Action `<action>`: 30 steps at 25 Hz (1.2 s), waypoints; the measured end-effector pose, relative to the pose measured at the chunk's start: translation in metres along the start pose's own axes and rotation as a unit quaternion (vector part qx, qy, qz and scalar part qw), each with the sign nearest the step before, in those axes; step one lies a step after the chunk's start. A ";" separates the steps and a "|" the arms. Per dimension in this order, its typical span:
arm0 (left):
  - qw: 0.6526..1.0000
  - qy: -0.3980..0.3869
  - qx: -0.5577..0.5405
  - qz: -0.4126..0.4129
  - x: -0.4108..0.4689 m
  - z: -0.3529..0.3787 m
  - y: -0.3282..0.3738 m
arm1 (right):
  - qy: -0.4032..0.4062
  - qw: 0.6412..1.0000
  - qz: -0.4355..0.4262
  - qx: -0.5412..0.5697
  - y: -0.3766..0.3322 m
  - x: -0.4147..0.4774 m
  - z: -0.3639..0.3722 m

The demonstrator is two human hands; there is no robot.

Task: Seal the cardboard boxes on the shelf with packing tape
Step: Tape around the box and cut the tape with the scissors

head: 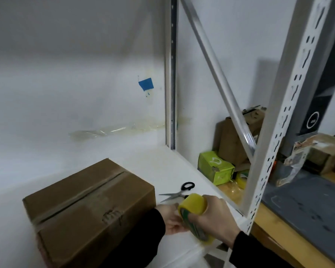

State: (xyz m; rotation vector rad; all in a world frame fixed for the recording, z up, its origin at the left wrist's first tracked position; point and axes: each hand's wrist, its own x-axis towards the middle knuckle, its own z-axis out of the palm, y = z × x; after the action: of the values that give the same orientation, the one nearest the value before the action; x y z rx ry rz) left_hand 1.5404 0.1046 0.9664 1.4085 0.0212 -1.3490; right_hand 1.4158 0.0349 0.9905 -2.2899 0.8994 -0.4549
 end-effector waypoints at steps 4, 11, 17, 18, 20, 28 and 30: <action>0.993 -0.004 0.121 0.011 0.011 0.002 0.010 | 0.018 0.995 -0.083 -0.057 -0.027 0.001 -0.015; 0.975 -0.161 -0.150 0.015 -0.008 0.020 0.025 | 0.067 0.973 -0.215 -0.047 -0.068 0.010 -0.088; 0.982 -0.120 -0.091 0.114 -0.056 -0.031 0.037 | 0.022 0.965 -0.261 0.009 -0.052 0.002 -0.070; 0.985 -0.094 -0.077 0.126 -0.061 -0.037 0.035 | 0.014 0.960 -0.278 0.002 -0.055 0.001 -0.065; 0.984 -0.067 -0.078 0.144 -0.069 -0.048 0.028 | -0.002 0.950 -0.312 -0.014 -0.061 -0.002 -0.058; 0.970 0.001 -0.018 0.244 -0.118 -0.080 0.016 | -0.009 0.919 -0.394 0.015 -0.088 -0.024 -0.038; 0.959 0.019 0.026 0.282 -0.134 -0.080 0.009 | 0.001 0.920 -0.392 0.025 -0.091 -0.035 -0.032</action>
State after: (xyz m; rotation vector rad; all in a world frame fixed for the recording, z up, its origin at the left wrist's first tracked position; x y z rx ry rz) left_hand 1.5538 0.2404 1.0424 1.3479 -0.3667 -0.8508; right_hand 1.4184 0.0975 1.0715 -2.5276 -0.0825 -0.7960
